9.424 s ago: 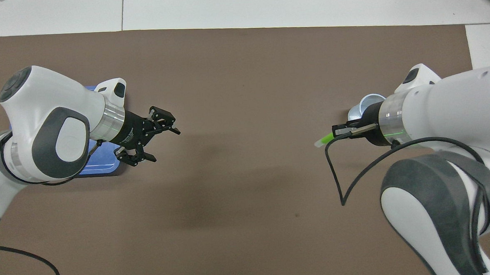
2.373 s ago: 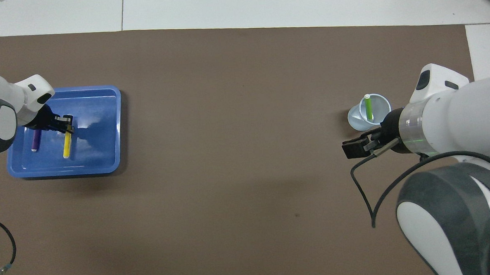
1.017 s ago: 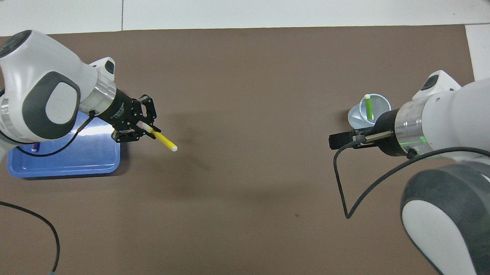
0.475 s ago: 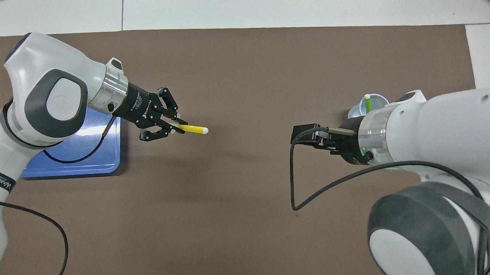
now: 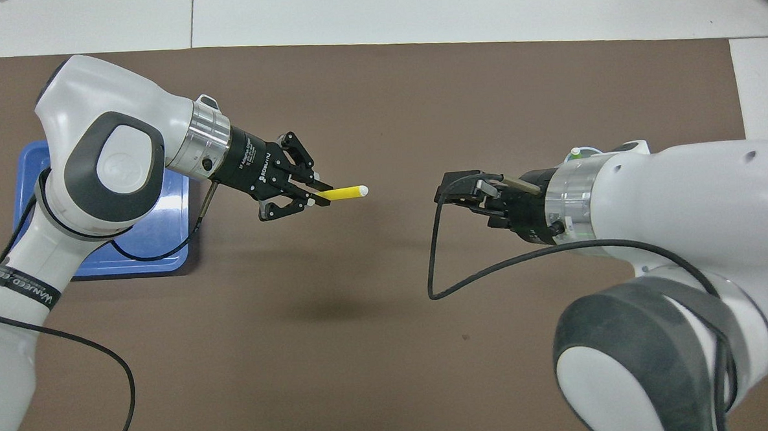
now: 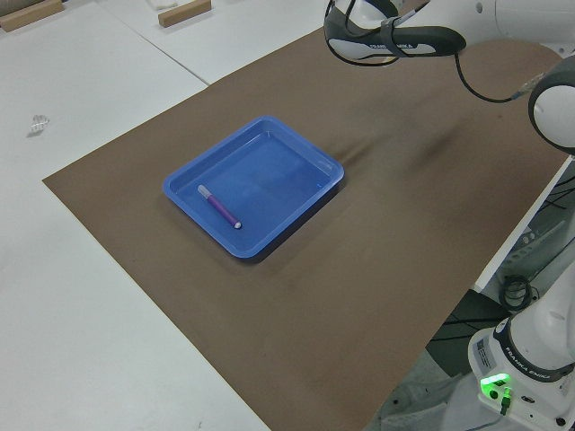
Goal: Transfer and insert pens with both arms
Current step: 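Lift the yellow pen with the left gripper toward the right gripper, then grasp the yellow pen with the right gripper, open the left gripper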
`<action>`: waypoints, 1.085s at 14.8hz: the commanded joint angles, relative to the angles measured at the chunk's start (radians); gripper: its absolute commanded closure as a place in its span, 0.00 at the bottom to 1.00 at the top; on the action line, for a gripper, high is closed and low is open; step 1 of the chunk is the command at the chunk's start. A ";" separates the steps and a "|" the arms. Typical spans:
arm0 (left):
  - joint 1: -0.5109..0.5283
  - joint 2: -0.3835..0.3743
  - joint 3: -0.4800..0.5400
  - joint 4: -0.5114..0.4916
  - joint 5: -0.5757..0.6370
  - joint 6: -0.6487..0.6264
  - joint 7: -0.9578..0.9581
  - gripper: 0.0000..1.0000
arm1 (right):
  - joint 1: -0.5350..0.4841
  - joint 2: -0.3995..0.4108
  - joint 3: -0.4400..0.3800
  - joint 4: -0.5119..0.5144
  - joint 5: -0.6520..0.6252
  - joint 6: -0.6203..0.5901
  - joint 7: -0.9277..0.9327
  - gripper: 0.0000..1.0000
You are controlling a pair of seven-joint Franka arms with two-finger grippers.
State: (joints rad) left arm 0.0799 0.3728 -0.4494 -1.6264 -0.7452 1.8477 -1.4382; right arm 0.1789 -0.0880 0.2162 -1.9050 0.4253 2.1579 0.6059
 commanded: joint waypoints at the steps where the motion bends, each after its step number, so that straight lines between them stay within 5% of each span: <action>1: -0.026 -0.043 0.009 -0.059 -0.078 0.047 -0.013 1.00 | 0.031 0.025 0.002 -0.008 0.023 0.088 0.040 0.16; 4: -0.044 -0.054 0.006 -0.089 -0.132 0.082 -0.013 1.00 | 0.033 0.033 0.002 -0.008 0.023 0.094 0.026 0.26; 16: -0.063 -0.057 -0.017 -0.087 -0.198 0.126 -0.042 1.00 | 0.079 0.116 0.002 -0.002 0.023 0.258 -0.048 0.31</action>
State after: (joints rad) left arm 0.0361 0.3491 -0.4702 -1.6797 -0.9178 1.9317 -1.4547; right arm 0.2511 0.0119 0.2171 -1.9086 0.4253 2.3674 0.5864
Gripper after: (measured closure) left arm 0.824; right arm 0.304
